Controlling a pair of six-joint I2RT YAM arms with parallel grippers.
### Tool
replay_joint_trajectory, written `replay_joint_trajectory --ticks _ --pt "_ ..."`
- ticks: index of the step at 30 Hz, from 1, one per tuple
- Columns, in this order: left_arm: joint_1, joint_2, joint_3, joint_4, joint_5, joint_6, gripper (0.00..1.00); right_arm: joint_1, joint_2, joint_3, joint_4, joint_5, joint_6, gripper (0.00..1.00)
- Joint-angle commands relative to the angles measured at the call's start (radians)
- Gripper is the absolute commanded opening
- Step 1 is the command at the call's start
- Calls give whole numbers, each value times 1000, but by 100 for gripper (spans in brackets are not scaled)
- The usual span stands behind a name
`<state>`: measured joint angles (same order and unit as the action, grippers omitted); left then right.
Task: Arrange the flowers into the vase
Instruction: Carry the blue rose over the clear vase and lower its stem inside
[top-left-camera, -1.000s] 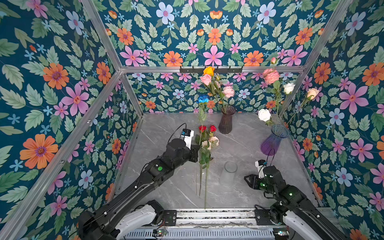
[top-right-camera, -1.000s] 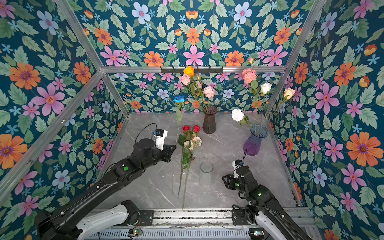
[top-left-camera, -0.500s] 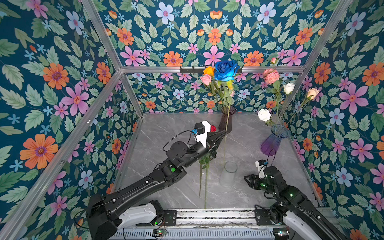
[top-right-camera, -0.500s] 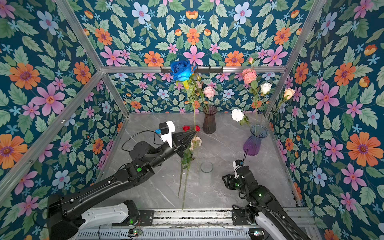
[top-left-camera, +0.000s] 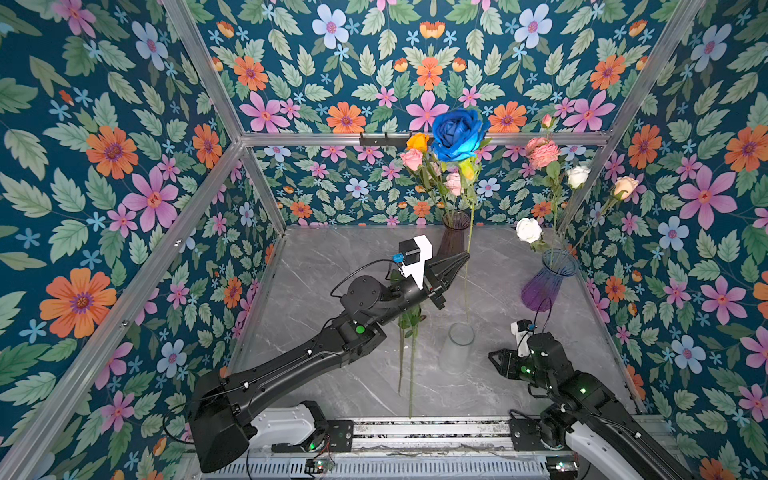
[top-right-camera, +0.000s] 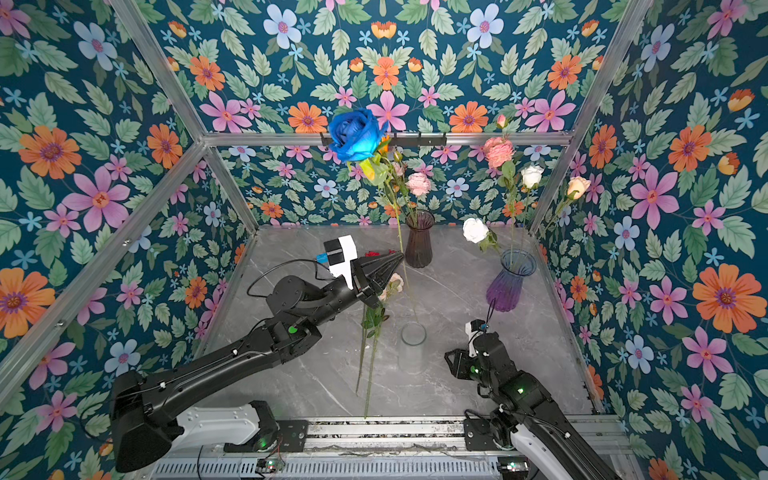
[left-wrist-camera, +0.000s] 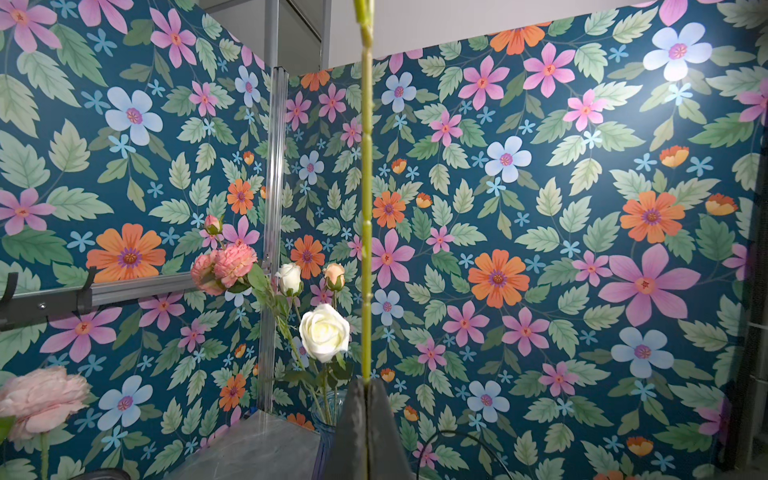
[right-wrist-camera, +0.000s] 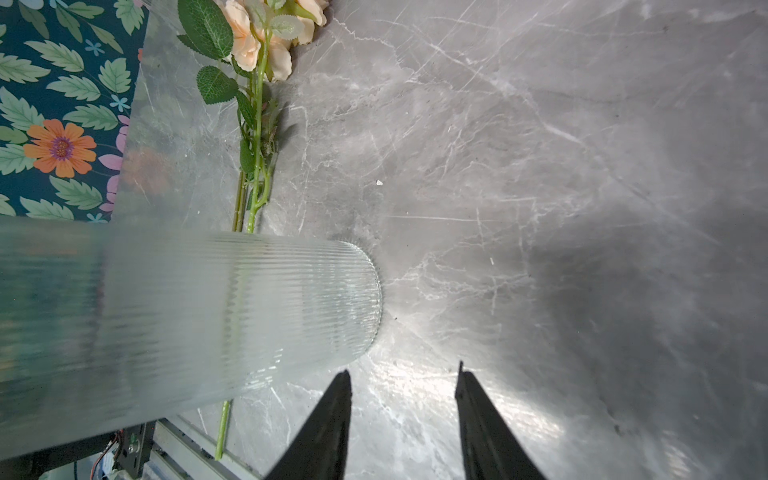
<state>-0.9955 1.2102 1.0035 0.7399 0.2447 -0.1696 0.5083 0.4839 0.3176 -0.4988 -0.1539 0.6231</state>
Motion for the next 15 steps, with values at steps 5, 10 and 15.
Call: replay_joint_trajectory --ticks 5,10,15 --pt "-3 -76 -168 55 -41 4 0 0 2 -1 22 3 -9 43" --pt "-6 -71 -253 75 -40 -41 0 0 13 1 23 4 -9 43" --pt "-9 -64 -276 11 -75 -87 3 0 16 0 22 11 -6 43"
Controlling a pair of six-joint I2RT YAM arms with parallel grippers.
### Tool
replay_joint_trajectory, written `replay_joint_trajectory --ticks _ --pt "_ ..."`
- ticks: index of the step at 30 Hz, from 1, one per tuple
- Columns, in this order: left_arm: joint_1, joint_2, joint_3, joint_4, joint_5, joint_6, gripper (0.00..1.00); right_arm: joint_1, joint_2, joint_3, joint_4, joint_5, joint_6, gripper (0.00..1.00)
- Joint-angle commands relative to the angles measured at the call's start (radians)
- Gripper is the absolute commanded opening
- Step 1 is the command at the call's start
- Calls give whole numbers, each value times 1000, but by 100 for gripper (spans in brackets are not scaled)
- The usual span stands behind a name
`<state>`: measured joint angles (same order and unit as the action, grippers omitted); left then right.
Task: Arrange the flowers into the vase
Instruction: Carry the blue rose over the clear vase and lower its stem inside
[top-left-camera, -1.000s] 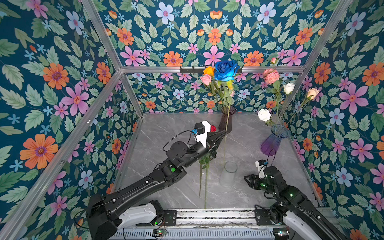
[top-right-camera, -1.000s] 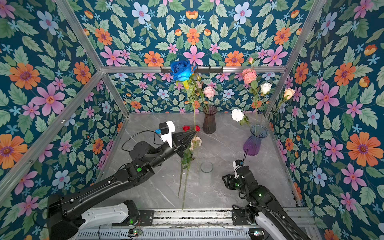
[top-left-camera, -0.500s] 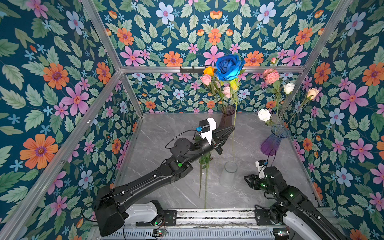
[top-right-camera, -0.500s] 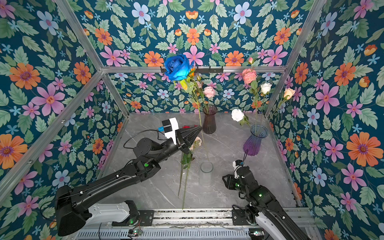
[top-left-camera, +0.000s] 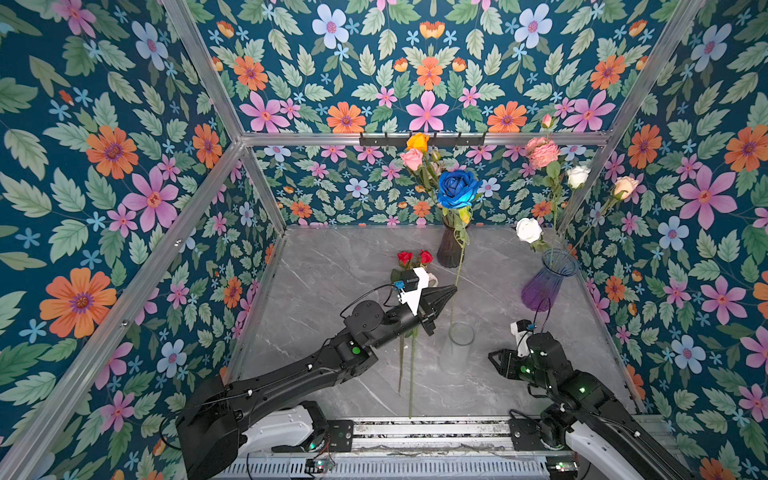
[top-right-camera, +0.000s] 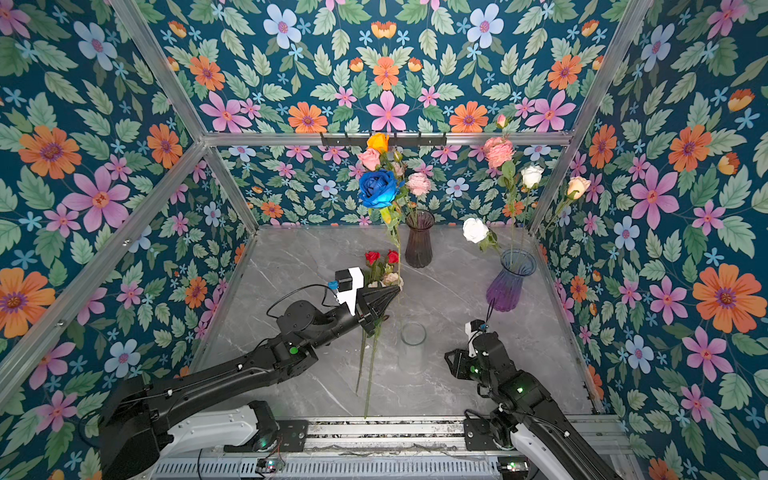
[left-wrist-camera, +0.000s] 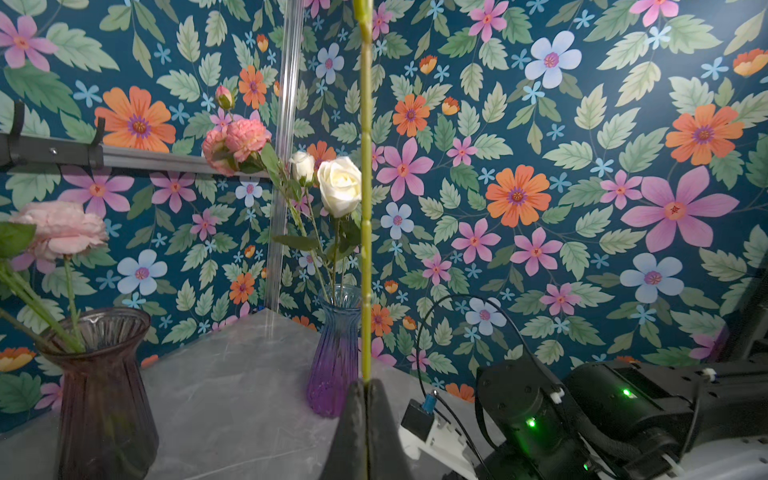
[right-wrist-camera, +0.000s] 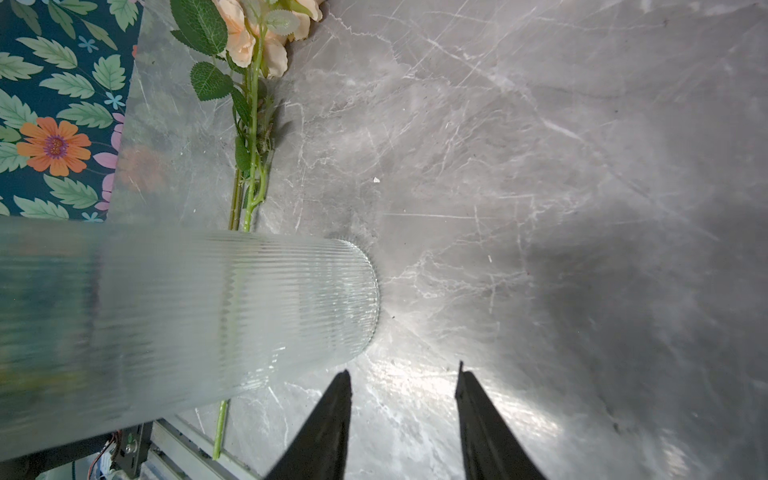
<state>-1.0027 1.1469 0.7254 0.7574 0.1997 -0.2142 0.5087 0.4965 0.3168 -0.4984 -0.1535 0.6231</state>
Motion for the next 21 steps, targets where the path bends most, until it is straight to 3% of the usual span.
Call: replay_joint_trajectory --ticks 1,3,5,6,9,14,21 --pt "-1 -1 13 -54 -49 -46 18 0 4 1 21 11 -5 44" --pt "-1 0 44 -165 -82 -57 51 0 4 2 20 14 -5 43" --pt "-1 10 91 -329 -118 -73 93 0 6 3 20 14 -4 44" --pt "-1 17 117 -409 -129 -68 100 0 6 3 20 15 -4 43" --pt "-2 24 162 -611 -153 -50 100 0 8 3 20 15 -3 43" --pt "-2 -78 89 -705 -199 -76 100 -1 15 4 22 17 -4 44" --pt "-1 -166 101 -956 -239 -106 100 0 19 4 23 15 -3 43"
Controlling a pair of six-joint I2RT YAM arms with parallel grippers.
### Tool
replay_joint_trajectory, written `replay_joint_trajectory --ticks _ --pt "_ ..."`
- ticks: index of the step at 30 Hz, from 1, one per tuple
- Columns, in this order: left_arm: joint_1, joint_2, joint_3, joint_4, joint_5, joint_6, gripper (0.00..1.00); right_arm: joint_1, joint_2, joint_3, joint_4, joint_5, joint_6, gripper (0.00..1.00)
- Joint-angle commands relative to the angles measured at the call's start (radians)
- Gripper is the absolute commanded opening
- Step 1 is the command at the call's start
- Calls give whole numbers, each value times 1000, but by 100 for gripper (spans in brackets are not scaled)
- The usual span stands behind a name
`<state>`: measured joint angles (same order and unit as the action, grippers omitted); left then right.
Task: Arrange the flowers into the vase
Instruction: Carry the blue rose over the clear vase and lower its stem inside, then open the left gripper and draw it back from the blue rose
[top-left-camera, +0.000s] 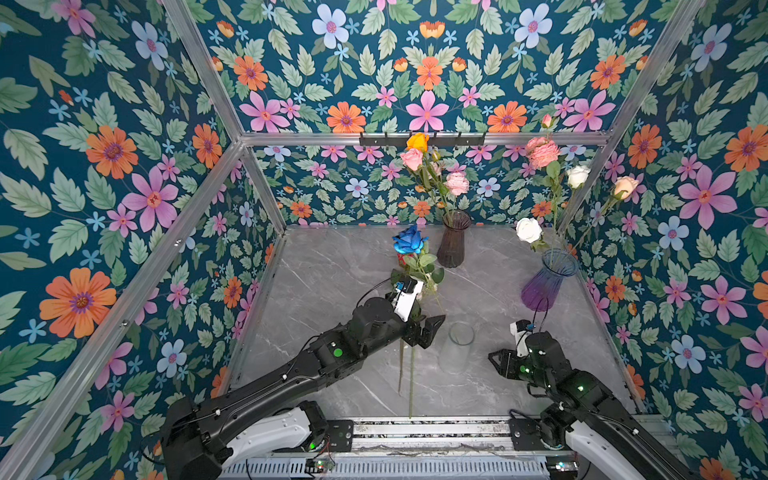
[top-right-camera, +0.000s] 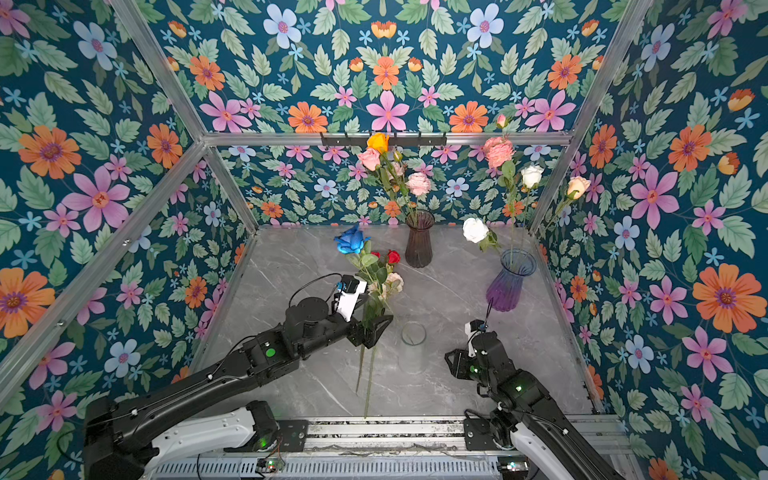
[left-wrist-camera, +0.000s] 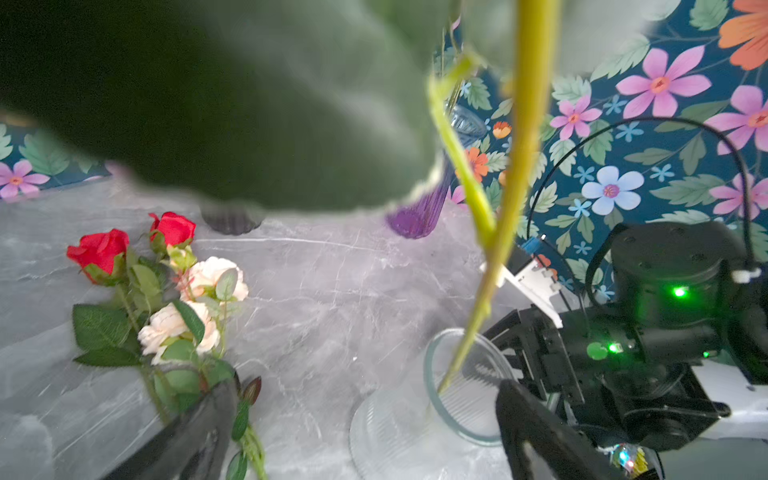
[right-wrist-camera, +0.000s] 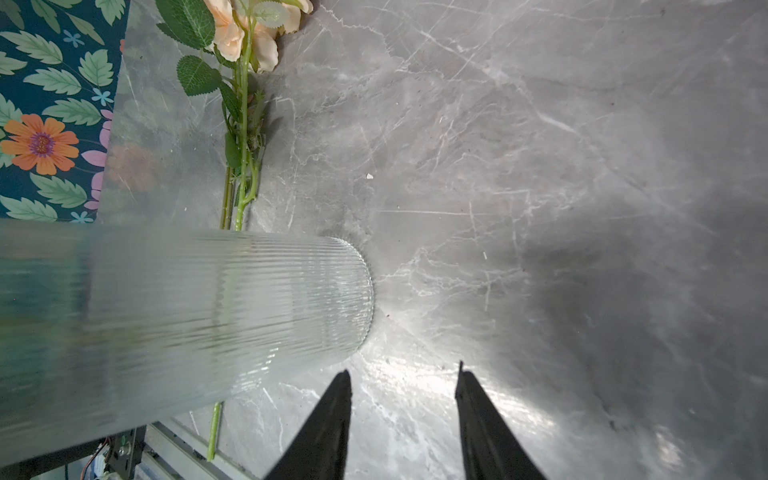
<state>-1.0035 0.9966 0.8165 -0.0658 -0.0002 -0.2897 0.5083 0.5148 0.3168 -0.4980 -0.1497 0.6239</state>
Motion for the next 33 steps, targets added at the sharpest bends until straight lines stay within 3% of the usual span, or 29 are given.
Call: replay_joint_trajectory --ticks 1,5,12,15,17,19,24,27,33 --pt "-1 -24 10 -165 -58 -49 100 1 -1 5 23 11 -4 44" --pt "-1 -120 -71 -150 -75 -81 99 1 -6 3 21 13 -4 43" --pt "0 -356 -264 -100 -100 -237 86 1 -11 3 19 14 -3 44" --pt "0 -372 -283 -180 -212 -313 82 1 -3 3 22 11 -5 44" --pt "7 -309 -247 -270 -293 -341 77 1 -1 3 24 9 -4 43" --pt "30 -198 -197 -321 -297 -330 65 1 -2 2 23 8 -5 43" --pt "205 79 -110 -311 -100 -252 61 0 -8 1 19 12 -1 43" --pt "320 214 -93 -238 8 -195 47 1 -21 0 15 13 -1 43" --pt "341 458 13 -180 3 -142 48 0 -38 -3 10 16 -1 43"
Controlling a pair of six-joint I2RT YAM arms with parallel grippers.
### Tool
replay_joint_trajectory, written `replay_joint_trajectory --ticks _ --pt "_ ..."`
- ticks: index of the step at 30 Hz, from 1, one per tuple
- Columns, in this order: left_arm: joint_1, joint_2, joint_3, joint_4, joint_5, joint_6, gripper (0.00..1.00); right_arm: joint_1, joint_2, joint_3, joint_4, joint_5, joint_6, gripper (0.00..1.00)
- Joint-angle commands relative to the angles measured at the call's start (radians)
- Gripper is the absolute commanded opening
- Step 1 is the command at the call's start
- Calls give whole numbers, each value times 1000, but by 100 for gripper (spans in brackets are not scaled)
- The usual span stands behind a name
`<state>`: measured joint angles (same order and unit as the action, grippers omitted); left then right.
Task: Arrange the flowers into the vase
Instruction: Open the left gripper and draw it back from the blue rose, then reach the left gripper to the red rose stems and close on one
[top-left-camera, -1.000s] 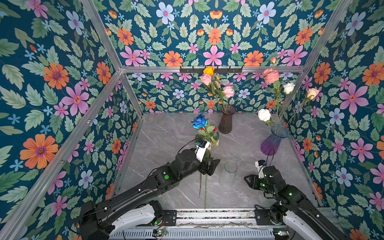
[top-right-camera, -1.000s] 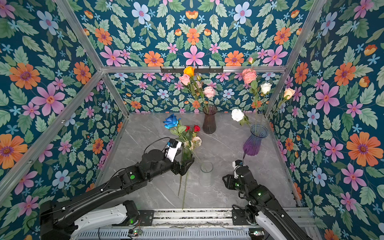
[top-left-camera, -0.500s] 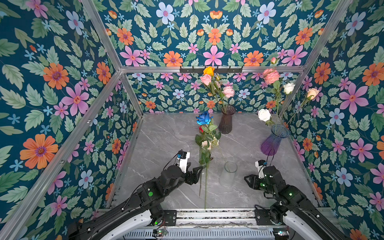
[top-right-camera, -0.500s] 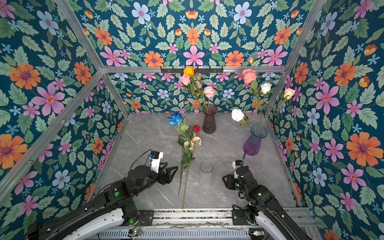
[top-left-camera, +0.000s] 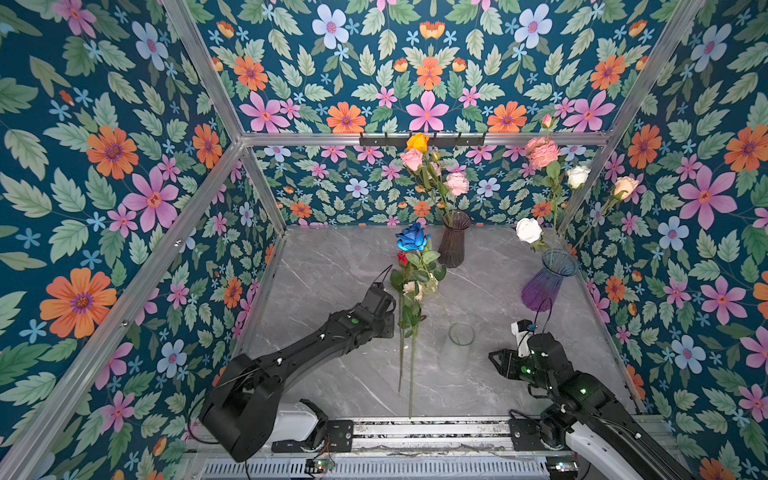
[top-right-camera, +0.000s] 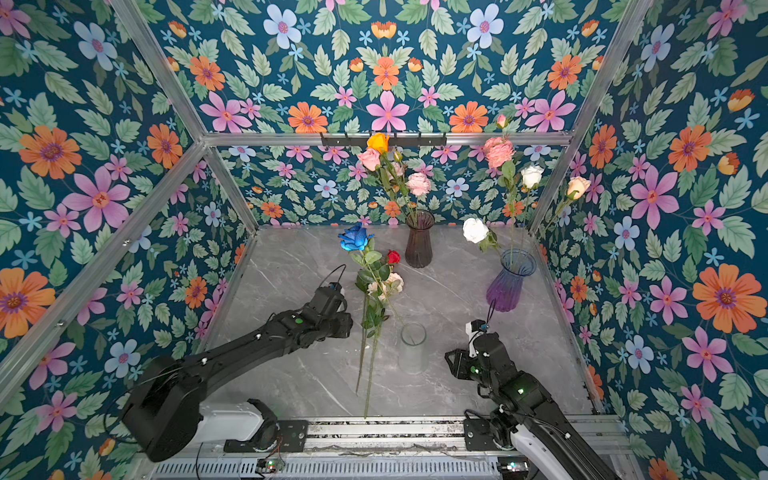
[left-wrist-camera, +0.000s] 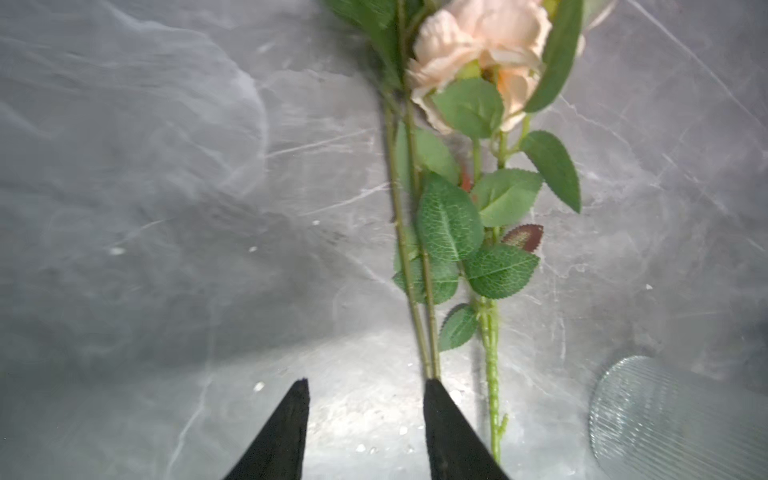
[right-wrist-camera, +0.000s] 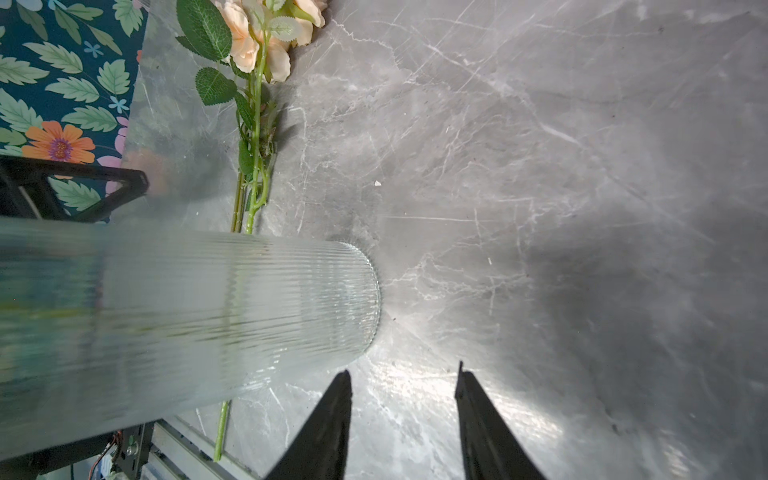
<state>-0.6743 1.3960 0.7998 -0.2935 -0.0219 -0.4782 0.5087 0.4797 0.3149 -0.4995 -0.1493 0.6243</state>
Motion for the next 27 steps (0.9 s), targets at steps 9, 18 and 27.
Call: replay_joint_trajectory --ticks 9,18,27 --pt "39 314 205 45 17 98 29 1 -1 -2 15 7 -4 43" --pt "45 469 338 -3 11 130 28 0 -7 -2 15 7 -4 43" --pt "45 488 356 -63 -74 158 21 1 -9 -2 15 9 -5 43"
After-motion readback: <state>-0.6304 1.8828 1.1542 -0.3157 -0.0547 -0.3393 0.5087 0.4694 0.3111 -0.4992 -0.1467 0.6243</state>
